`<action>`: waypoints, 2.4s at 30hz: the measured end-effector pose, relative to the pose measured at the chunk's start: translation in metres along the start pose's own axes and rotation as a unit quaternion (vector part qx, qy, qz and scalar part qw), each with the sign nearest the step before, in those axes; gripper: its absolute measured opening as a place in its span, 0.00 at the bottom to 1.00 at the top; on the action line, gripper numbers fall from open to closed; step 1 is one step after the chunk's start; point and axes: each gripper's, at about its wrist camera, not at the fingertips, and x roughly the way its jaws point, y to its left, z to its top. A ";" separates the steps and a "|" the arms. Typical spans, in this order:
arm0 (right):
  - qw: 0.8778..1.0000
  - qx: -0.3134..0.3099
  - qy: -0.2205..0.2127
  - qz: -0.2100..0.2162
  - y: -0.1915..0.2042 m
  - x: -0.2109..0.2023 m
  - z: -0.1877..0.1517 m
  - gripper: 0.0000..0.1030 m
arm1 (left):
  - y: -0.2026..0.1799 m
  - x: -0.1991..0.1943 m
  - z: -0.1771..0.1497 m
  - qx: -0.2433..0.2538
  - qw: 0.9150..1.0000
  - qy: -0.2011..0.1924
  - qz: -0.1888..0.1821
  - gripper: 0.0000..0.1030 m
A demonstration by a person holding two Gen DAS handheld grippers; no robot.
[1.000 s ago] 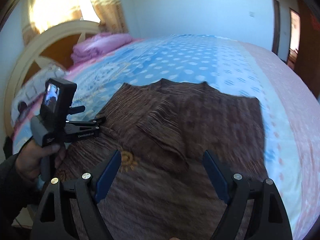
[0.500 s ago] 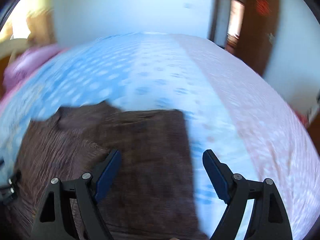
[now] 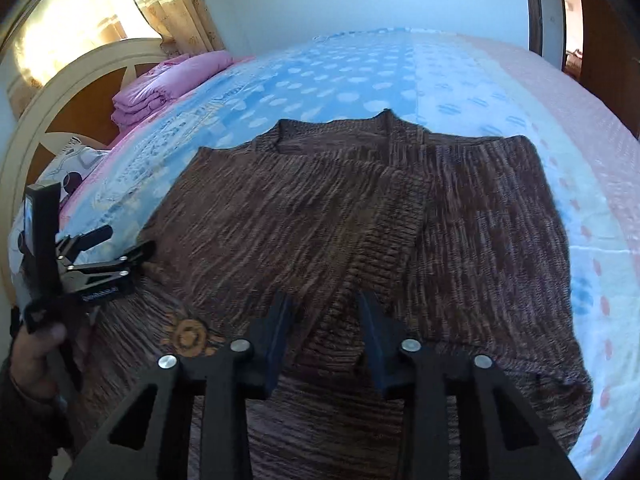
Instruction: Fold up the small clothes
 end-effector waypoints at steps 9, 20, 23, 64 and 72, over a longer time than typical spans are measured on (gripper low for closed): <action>1.000 -0.021 0.001 -0.011 0.003 -0.004 -0.011 0.30 | 0.004 -0.001 -0.003 -0.012 1.000 0.002 -0.013 1.00; 1.000 0.003 -0.004 -0.001 -0.004 -0.006 -0.014 0.34 | -0.003 -0.008 -0.004 0.010 1.000 -0.012 0.000 1.00; 1.000 0.000 -0.005 0.013 0.000 -0.008 -0.018 0.49 | -0.005 -0.014 -0.005 0.019 1.000 -0.018 -0.006 1.00; 0.998 0.044 -0.010 0.043 -0.024 -0.013 -0.033 0.72 | -0.022 -0.051 -0.021 0.034 0.998 -0.053 -0.028 1.00; 1.000 0.002 -0.005 0.020 -0.008 -0.011 -0.033 0.82 | -0.020 -0.055 -0.025 0.033 0.998 -0.051 -0.034 1.00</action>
